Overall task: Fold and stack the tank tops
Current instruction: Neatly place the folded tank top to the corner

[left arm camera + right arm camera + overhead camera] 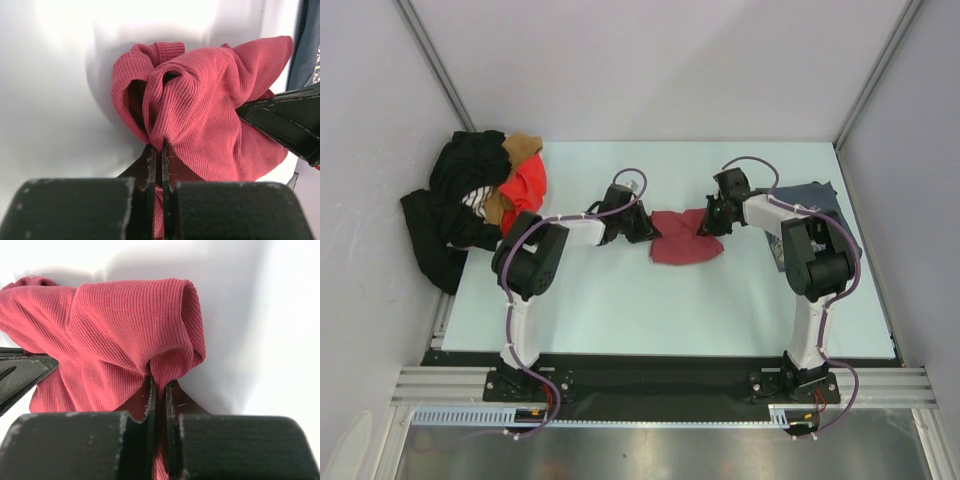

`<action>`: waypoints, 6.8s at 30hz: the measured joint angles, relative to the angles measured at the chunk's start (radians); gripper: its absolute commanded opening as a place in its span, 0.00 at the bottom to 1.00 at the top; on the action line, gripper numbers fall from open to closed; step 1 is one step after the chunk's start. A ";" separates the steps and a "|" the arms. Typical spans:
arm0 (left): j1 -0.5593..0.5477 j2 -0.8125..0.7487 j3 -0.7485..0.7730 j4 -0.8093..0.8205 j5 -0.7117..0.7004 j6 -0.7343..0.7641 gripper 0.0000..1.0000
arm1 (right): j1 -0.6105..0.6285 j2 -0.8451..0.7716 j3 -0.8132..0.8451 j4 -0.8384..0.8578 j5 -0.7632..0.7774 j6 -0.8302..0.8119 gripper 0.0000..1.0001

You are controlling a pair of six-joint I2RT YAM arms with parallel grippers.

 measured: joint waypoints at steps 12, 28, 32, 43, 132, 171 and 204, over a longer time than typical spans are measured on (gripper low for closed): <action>-0.069 0.027 0.015 0.085 -0.005 -0.061 0.00 | -0.074 -0.048 -0.008 -0.040 0.043 0.005 0.00; -0.278 0.315 0.439 0.331 -0.021 -0.210 0.00 | -0.333 -0.204 -0.017 -0.113 0.050 -0.001 0.00; -0.309 0.394 0.565 0.351 -0.021 -0.245 0.00 | -0.385 -0.224 -0.016 -0.127 0.047 -0.009 0.00; -0.363 0.428 0.696 0.411 -0.073 -0.293 0.00 | -0.515 -0.241 0.094 -0.205 -0.032 -0.026 0.00; -0.218 -0.343 -0.164 0.422 -0.169 -0.003 0.70 | -0.662 0.040 -0.451 1.157 -0.602 0.603 0.00; -0.218 -1.035 -0.490 0.014 -0.291 0.186 0.86 | -0.663 -0.349 -0.425 0.899 -0.542 0.500 0.17; -0.218 -1.797 -0.987 -0.275 -0.554 0.404 1.00 | 0.179 -1.337 -1.079 0.469 0.111 0.034 1.00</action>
